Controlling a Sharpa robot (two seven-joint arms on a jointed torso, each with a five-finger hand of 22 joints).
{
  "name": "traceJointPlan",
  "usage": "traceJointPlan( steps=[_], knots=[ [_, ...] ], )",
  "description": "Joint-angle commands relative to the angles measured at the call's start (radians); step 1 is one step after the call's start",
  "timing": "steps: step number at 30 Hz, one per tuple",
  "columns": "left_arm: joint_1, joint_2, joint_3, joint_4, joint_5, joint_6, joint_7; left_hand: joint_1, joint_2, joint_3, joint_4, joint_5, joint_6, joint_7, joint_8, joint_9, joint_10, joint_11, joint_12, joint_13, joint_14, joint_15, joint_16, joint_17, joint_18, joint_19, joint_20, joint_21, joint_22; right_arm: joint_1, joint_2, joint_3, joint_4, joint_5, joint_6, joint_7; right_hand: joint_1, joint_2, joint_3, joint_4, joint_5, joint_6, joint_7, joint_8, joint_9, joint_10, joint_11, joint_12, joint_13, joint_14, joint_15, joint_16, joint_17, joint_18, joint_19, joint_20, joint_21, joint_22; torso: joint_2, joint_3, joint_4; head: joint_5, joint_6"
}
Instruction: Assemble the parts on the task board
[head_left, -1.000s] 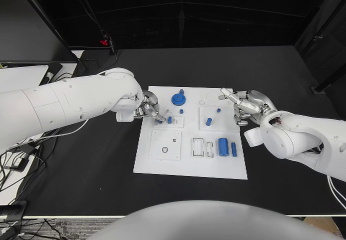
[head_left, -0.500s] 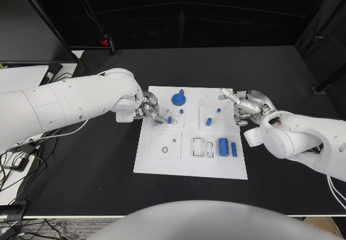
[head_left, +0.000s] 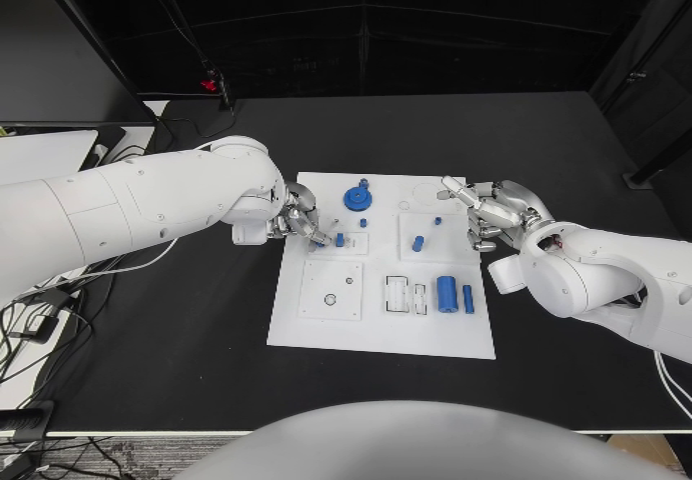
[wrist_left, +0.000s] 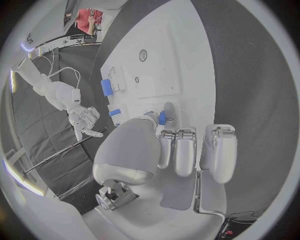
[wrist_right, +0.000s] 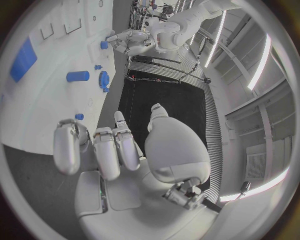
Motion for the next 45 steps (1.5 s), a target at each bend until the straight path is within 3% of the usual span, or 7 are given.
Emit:
traceJointPlan(
  steps=[1,45],
  knots=[
    [-0.012,-0.001,-0.008,-0.004,-0.013,0.008,-0.034,0.002,0.013,0.102,-0.059,0.007,0.002,-0.007,-0.004,0.001,0.112,-0.001,-0.005,0.260,0.105,-0.002,0.001,0.263,-0.006,0.108,0.007,0.003,0.263,0.001,0.001,0.000,0.002,0.001,-0.002,0.004,-0.002,0.011,-0.008,0.000,0.005,-0.007,0.028,0.007,-0.001,0.106,0.004,0.003,0.263,0.104,0.007,0.002,0.264,0.014,-0.008,0.000,-0.005,0.193,0.000,0.0000,-0.0003,0.000,0.000],
    [-0.013,0.003,-0.008,-0.012,-0.017,0.001,-0.032,-0.001,0.015,0.106,-0.059,0.008,0.002,-0.007,-0.004,0.002,0.112,-0.001,-0.005,0.260,0.105,-0.001,0.001,0.263,-0.006,0.108,0.007,0.003,0.263,0.001,0.001,0.000,0.002,0.001,-0.003,0.003,-0.002,0.011,-0.008,0.000,0.005,-0.007,0.028,0.007,-0.001,0.106,0.004,0.003,0.263,0.104,0.007,0.002,0.264,0.014,-0.008,0.000,-0.005,0.193,0.000,-0.0001,-0.0005,0.000,0.000]
  ],
)
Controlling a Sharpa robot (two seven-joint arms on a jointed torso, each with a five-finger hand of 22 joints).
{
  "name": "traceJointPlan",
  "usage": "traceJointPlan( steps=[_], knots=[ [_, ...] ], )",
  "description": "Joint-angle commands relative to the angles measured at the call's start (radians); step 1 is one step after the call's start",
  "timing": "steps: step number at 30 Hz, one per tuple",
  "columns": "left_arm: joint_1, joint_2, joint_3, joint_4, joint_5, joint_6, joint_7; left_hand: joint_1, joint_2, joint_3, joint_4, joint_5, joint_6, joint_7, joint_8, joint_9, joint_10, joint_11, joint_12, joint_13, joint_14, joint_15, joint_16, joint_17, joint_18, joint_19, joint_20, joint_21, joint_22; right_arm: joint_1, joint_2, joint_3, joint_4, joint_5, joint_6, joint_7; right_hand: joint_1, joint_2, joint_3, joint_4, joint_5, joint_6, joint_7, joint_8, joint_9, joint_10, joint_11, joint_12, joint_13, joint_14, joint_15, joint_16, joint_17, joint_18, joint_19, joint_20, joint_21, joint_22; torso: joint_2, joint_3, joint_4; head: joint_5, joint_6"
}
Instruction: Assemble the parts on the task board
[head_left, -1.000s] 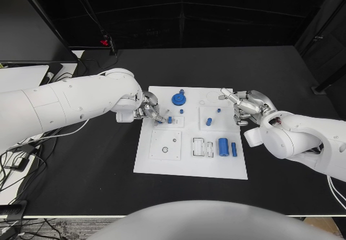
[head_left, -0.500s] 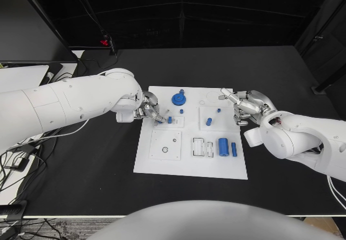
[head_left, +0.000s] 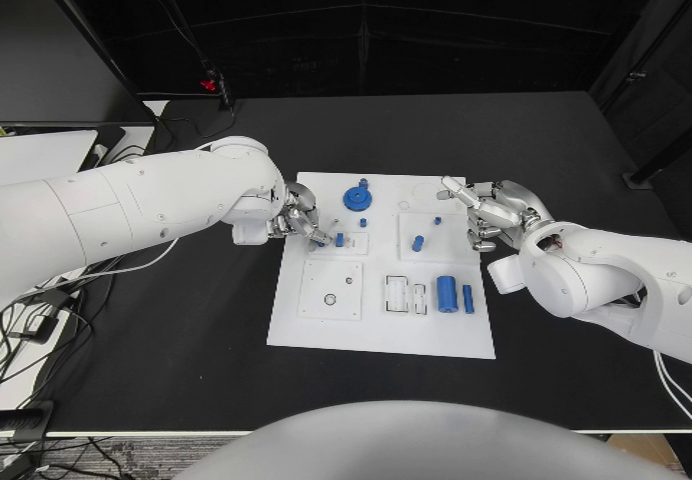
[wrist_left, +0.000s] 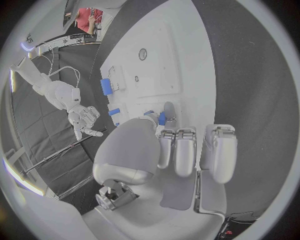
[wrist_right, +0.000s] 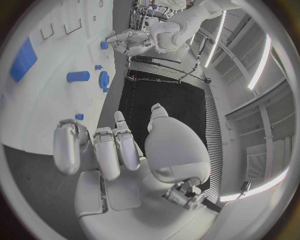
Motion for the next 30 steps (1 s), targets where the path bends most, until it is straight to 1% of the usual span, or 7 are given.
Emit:
traceJointPlan(
  steps=[1,11,17,25,28,30],
  knots=[
    [-0.011,0.000,-0.008,-0.007,-0.019,0.010,-0.033,0.003,0.010,0.106,-0.059,0.004,-0.002,-0.007,-0.003,0.001,0.110,0.001,-0.005,0.261,0.105,-0.001,0.001,0.263,-0.006,0.108,0.007,0.003,0.263,0.001,0.001,0.000,0.002,0.001,-0.003,0.004,-0.002,0.011,-0.008,0.000,0.005,-0.007,0.028,0.007,-0.001,0.106,0.004,0.003,0.263,0.104,0.007,0.002,0.263,0.014,-0.008,0.001,-0.005,0.193,0.000,-0.0001,-0.0001,0.000,0.000],
    [-0.012,0.000,-0.008,-0.009,-0.019,0.023,-0.040,0.000,0.010,0.110,-0.059,0.004,-0.002,-0.007,-0.004,0.002,0.110,0.001,-0.005,0.261,0.105,-0.001,0.001,0.263,-0.006,0.108,0.007,0.003,0.263,0.001,0.001,0.000,0.002,0.001,-0.002,0.004,-0.001,0.012,-0.009,0.000,0.008,-0.009,0.027,0.011,-0.001,0.106,0.004,0.003,0.263,0.104,0.007,0.002,0.263,0.014,-0.009,0.000,-0.006,0.193,0.000,-0.0003,0.0001,0.000,0.000],
    [-0.012,0.000,-0.008,-0.009,-0.019,0.027,-0.045,0.000,0.009,0.110,-0.059,0.004,-0.002,-0.007,-0.004,0.002,0.110,0.001,-0.005,0.261,0.105,-0.001,0.001,0.263,-0.006,0.108,0.007,0.003,0.263,0.001,0.001,0.000,0.002,0.001,-0.002,0.004,-0.001,0.012,-0.009,0.000,0.008,-0.009,0.027,0.011,-0.001,0.106,0.004,0.003,0.263,0.104,0.007,0.002,0.263,0.014,-0.009,0.000,-0.006,0.193,0.000,0.0003,0.0006,0.001,0.000],
    [-0.012,0.000,-0.008,-0.010,-0.019,0.037,-0.051,-0.001,0.009,0.110,-0.059,0.003,-0.002,-0.007,-0.004,0.002,0.110,0.001,-0.005,0.261,0.105,-0.001,0.001,0.263,-0.006,0.108,0.007,0.003,0.263,0.001,0.002,0.000,0.001,0.001,-0.003,0.004,-0.001,0.012,-0.009,0.000,0.008,-0.009,0.027,0.011,-0.001,0.106,0.004,0.003,0.263,0.104,0.007,0.002,0.263,0.014,-0.009,0.000,-0.006,0.193,0.000,-0.0003,0.0000,0.000,0.000],
    [-0.012,0.000,-0.008,-0.010,-0.019,0.042,-0.053,-0.004,0.005,0.111,-0.059,0.003,-0.003,-0.007,-0.004,0.002,0.110,0.001,-0.005,0.261,0.105,-0.001,0.001,0.263,-0.006,0.108,0.007,0.003,0.263,0.001,0.002,0.000,0.001,0.001,-0.003,0.004,-0.001,0.012,-0.009,0.000,0.008,-0.009,0.027,0.011,-0.001,0.106,0.004,0.003,0.263,0.104,0.007,0.002,0.263,0.014,-0.009,0.000,-0.006,0.193,0.000,0.0001,0.0002,0.000,0.000],
    [-0.012,0.000,-0.008,-0.010,-0.019,0.041,-0.053,-0.012,-0.003,0.111,-0.059,0.002,-0.003,-0.006,-0.004,0.003,0.110,0.001,-0.005,0.261,0.105,-0.001,0.001,0.263,-0.006,0.108,0.007,0.003,0.263,0.001,0.002,0.000,0.001,0.001,-0.003,0.004,-0.001,0.012,-0.009,0.000,0.008,-0.009,0.027,0.011,-0.001,0.106,0.004,0.003,0.263,0.104,0.007,0.002,0.263,0.014,-0.009,0.000,-0.006,0.193,0.000,0.0001,0.0000,0.001,0.000]
  ],
)
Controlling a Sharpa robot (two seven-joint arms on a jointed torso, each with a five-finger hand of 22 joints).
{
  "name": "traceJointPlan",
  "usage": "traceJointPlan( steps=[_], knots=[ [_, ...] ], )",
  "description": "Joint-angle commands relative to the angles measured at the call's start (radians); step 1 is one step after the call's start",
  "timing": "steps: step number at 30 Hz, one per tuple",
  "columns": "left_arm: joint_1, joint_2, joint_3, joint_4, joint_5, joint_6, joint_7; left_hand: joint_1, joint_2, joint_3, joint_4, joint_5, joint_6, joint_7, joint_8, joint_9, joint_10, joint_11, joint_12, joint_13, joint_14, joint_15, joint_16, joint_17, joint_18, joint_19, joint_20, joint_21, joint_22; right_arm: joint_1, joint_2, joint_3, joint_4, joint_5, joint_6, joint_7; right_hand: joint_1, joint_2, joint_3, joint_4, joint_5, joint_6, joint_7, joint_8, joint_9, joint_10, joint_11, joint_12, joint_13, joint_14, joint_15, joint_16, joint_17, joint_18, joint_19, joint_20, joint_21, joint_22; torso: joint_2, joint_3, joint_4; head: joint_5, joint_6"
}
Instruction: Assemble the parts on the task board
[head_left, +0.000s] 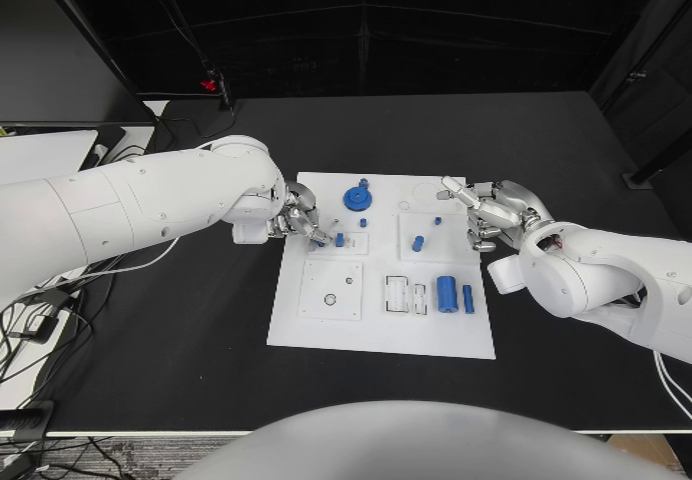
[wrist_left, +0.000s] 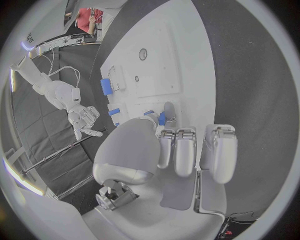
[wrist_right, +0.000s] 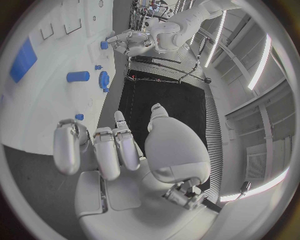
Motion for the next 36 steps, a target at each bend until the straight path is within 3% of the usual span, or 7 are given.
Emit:
traceJointPlan(
  steps=[1,14,21,36],
  knots=[
    [-0.012,-0.002,-0.010,-0.005,-0.022,0.031,-0.049,-0.019,-0.006,0.107,-0.061,0.001,-0.002,-0.007,-0.004,0.003,0.111,0.000,-0.002,0.260,0.105,-0.001,0.001,0.263,-0.007,0.104,0.004,0.003,0.263,0.001,0.001,0.000,0.001,0.001,-0.003,0.004,-0.001,0.012,-0.004,0.000,0.003,-0.009,0.027,0.002,-0.001,0.106,0.004,0.003,0.263,0.104,0.007,0.002,0.263,0.014,-0.009,0.000,-0.006,0.193,0.000,0.0002,0.0001,0.000,0.000],
    [-0.012,-0.004,-0.010,-0.004,-0.022,0.028,-0.052,-0.163,-0.071,-0.006,-0.062,0.015,-0.010,-0.011,-0.007,0.018,0.111,-0.003,-0.002,0.260,0.105,-0.002,0.001,0.263,-0.007,0.104,-0.007,0.003,0.263,0.001,0.001,0.000,0.001,0.001,-0.004,0.004,-0.001,0.012,-0.004,0.000,0.003,-0.009,0.027,0.002,-0.001,0.106,0.004,0.003,0.263,0.104,0.007,0.002,0.263,0.014,-0.009,0.000,-0.006,0.193,0.000,0.0005,0.0001,0.001,0.000],
    [-0.012,-0.005,-0.010,-0.004,-0.022,0.027,-0.049,-0.210,-0.078,-0.072,-0.062,0.011,-0.011,-0.012,-0.008,0.022,0.111,-0.004,-0.002,0.260,0.105,-0.004,0.001,0.263,-0.007,0.104,-0.016,0.003,0.263,0.001,0.001,0.000,0.001,0.001,-0.004,0.004,-0.001,0.012,-0.004,0.000,0.003,-0.009,0.027,0.002,-0.001,0.106,0.004,0.003,0.263,0.104,0.007,0.002,0.263,0.014,-0.009,0.000,-0.006,0.193,0.000,0.0002,-0.0002,0.001,0.000],
    [-0.012,-0.007,-0.010,-0.002,-0.022,0.018,-0.045,-0.227,-0.084,-0.105,-0.063,0.009,-0.011,-0.013,-0.009,0.024,0.111,-0.005,-0.002,0.260,0.105,-0.004,0.001,0.263,-0.007,0.104,-0.019,0.003,0.263,0.001,0.000,0.000,0.001,0.001,-0.005,0.002,0.000,0.014,-0.005,0.000,0.004,-0.009,0.027,0.005,-0.001,0.106,0.004,0.003,0.263,0.104,0.006,0.002,0.263,0.014,-0.009,0.000,-0.006,0.193,0.000,0.0003,-0.0001,0.000,0.000]
  ],
)
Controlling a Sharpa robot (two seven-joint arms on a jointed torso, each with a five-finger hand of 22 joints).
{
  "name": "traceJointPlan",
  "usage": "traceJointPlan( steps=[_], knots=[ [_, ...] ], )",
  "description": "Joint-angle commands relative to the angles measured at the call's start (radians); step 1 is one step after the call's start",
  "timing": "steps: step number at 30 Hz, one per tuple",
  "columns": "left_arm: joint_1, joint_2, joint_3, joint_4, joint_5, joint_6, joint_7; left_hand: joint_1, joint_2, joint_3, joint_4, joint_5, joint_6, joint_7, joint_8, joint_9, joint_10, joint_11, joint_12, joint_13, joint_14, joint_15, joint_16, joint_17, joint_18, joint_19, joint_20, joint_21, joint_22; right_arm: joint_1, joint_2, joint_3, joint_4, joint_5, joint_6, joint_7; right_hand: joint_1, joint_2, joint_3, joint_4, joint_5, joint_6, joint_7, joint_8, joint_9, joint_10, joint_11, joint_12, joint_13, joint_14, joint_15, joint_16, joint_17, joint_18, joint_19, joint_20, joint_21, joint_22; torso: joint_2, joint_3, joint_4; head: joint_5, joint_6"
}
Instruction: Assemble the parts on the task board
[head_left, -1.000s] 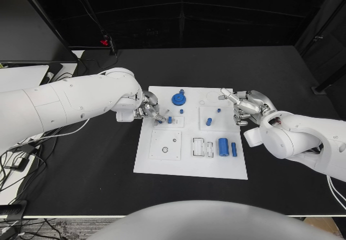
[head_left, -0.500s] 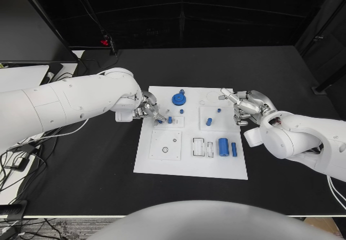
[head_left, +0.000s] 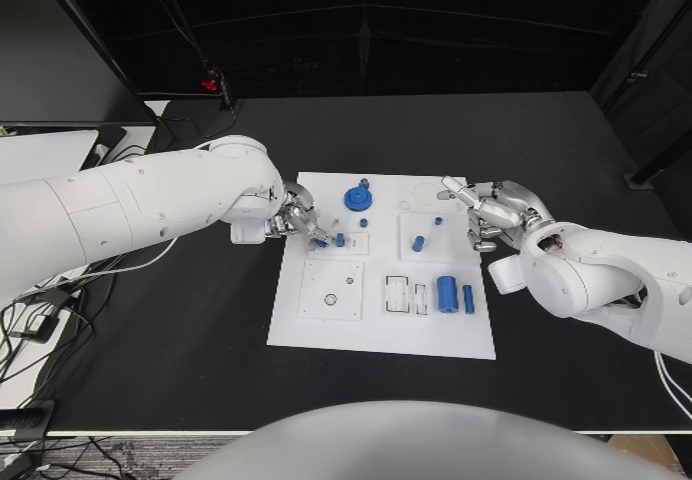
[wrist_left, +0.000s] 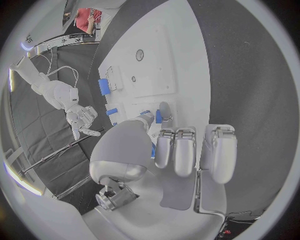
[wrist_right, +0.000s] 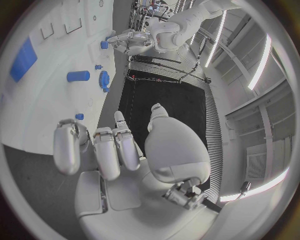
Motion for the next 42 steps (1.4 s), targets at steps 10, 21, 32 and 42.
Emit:
traceJointPlan(
  steps=[10,21,32,42],
  knots=[
    [-0.012,-0.004,-0.009,-0.002,-0.021,0.004,-0.033,0.009,0.024,-0.008,0.000,0.012,-0.003,-0.002,-0.007,0.003,0.108,-0.004,0.003,0.263,0.105,-0.007,0.001,0.263,-0.006,0.104,-0.006,0.003,0.263,0.001,0.000,0.000,0.002,0.001,-0.003,0.002,0.000,0.014,-0.005,0.000,0.004,-0.006,0.024,0.005,-0.001,0.106,0.003,0.003,0.263,0.104,0.006,0.002,0.263,0.014,-0.009,0.000,-0.006,0.193,0.000,-0.0004,0.0001,0.000,0.000],
    [-0.012,-0.005,-0.009,-0.002,-0.021,-0.002,-0.023,0.000,0.027,-0.019,0.001,0.016,-0.002,-0.001,-0.008,0.003,0.108,-0.003,0.003,0.263,0.105,-0.007,0.001,0.263,-0.006,0.104,-0.006,0.003,0.263,0.001,0.001,0.000,0.000,0.001,-0.003,0.000,0.000,0.014,-0.005,0.000,0.004,-0.006,0.024,0.005,-0.001,0.106,0.003,0.003,0.263,0.104,0.006,0.002,0.263,0.014,-0.009,0.000,-0.006,0.193,0.000,0.0000,0.0000,-0.001,0.000],
    [-0.012,-0.007,-0.009,-0.002,-0.021,0.009,-0.015,-0.048,0.030,-0.064,0.001,0.005,0.003,0.001,-0.010,0.002,0.108,-0.001,0.003,0.263,0.105,-0.005,0.001,0.263,-0.006,0.104,-0.007,0.003,0.263,0.001,0.001,0.000,-0.001,0.001,-0.004,-0.001,0.001,0.015,-0.006,0.000,0.004,-0.006,0.024,0.007,-0.001,0.106,0.003,0.003,0.263,0.104,0.006,0.002,0.263,0.014,-0.009,0.000,-0.007,0.193,0.000,-0.0004,-0.0001,-0.001,0.000],
    [-0.012,-0.008,-0.009,-0.002,-0.021,-0.007,-0.002,-0.123,0.038,-0.135,0.000,-0.050,0.007,0.002,-0.010,0.005,0.108,0.000,0.003,0.263,0.105,-0.004,0.001,0.263,-0.006,0.104,-0.007,0.003,0.263,0.001,0.001,0.000,-0.002,0.001,-0.003,-0.002,0.001,0.015,-0.006,0.000,0.004,-0.006,0.024,0.007,-0.001,0.106,0.003,0.003,0.263,0.104,0.006,0.002,0.263,0.014,-0.009,0.000,-0.007,0.193,0.000,0.0000,-0.0002,-0.001,0.000]
  ],
)
